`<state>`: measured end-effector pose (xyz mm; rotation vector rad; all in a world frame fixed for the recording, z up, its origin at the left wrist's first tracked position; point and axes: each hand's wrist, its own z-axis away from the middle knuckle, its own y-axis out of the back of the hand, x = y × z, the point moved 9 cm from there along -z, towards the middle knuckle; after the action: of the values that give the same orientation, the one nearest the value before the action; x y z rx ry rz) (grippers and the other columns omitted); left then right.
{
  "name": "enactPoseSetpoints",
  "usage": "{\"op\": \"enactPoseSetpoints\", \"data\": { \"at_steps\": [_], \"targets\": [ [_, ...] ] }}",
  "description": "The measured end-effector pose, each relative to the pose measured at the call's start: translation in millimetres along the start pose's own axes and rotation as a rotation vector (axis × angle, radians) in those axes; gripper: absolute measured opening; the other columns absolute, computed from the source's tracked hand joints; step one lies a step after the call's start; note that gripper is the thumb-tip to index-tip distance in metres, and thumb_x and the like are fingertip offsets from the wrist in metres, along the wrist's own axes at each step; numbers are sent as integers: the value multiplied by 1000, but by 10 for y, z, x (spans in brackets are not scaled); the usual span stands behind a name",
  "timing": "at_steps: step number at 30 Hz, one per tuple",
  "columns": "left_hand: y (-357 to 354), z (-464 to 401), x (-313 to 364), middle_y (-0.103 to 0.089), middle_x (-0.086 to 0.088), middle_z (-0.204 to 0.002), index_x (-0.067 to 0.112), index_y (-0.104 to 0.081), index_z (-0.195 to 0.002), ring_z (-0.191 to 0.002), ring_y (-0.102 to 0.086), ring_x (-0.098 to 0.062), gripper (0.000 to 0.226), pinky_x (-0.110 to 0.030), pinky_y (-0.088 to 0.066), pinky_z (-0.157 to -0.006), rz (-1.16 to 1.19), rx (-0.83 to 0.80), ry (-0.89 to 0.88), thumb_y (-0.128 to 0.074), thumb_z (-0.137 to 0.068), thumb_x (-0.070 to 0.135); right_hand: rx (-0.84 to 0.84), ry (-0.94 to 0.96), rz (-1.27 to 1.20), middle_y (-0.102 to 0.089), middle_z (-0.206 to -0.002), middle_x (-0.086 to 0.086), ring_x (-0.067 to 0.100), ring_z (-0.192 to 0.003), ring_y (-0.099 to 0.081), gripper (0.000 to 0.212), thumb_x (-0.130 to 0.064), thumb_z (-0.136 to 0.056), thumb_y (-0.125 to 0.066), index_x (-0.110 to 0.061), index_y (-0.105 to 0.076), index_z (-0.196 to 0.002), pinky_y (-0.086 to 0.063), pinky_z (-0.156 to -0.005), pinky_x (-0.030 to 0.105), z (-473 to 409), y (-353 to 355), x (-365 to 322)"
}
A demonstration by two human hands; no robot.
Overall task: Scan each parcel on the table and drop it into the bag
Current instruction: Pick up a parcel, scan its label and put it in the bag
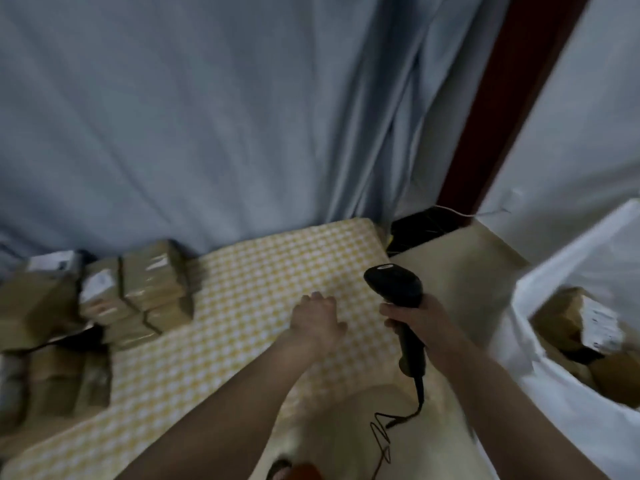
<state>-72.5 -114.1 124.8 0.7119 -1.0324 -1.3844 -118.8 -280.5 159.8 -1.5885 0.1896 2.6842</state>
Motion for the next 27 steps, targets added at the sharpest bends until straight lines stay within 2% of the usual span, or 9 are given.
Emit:
{"op": "enactPoseSetpoints", "data": {
  "at_steps": [5, 13, 16, 24, 27],
  "targets": [
    [105, 496, -1035, -44, -11, -138, 15, -46, -139, -129, -40, -29, 55, -38, -42, -102, 76, 51, 183, -50, -95, 47, -182, 50, 89, -62, -75, 11, 22, -71, -61, 16, -7, -82, -72, -2, -67, -97, -46, -69, 31, 143, -1004, -182],
    [153, 1423, -2766, -44, -10, -140, 16, -47, -139, -131, -38, -28, 57, -38, -40, -105, 186, 108, 448, -52, -93, 49, -399, 87, 205, -64, -78, 16, 28, -76, -56, 22, -8, -80, -73, 3, -67, -98, -43, -75, 37, 404, -2678, -332],
    [88, 1739, -3372, -43, -11, -140, 16, -45, -140, -131, -38, -29, 58, -39, -40, -105, 212, 86, 518, -51, -94, 50, -460, 74, 234, -65, -80, 16, 27, -78, -59, 22, -10, -81, -73, -2, -67, -100, -44, -75, 35, 555, -3278, -296],
    [-142, 2156, -4560, -39, -9, -146, 15, -43, -143, -135, -37, -27, 60, -37, -37, -108, 280, 49, 538, -49, -95, 51, -478, 33, 260, -65, -77, 14, 24, -75, -62, 21, -8, -79, -74, 0, -67, -98, -46, -73, 33, 785, -4479, -77],
    [-233, 2225, -4913, -41, -10, -145, 14, -45, -141, -135, -36, -28, 59, -38, -39, -107, 330, 38, 538, -50, -95, 50, -475, 6, 255, -66, -85, 15, 25, -80, -64, 25, -8, -79, -75, -2, -66, -101, -47, -78, 36, 837, -4830, 31]
  ]
}}
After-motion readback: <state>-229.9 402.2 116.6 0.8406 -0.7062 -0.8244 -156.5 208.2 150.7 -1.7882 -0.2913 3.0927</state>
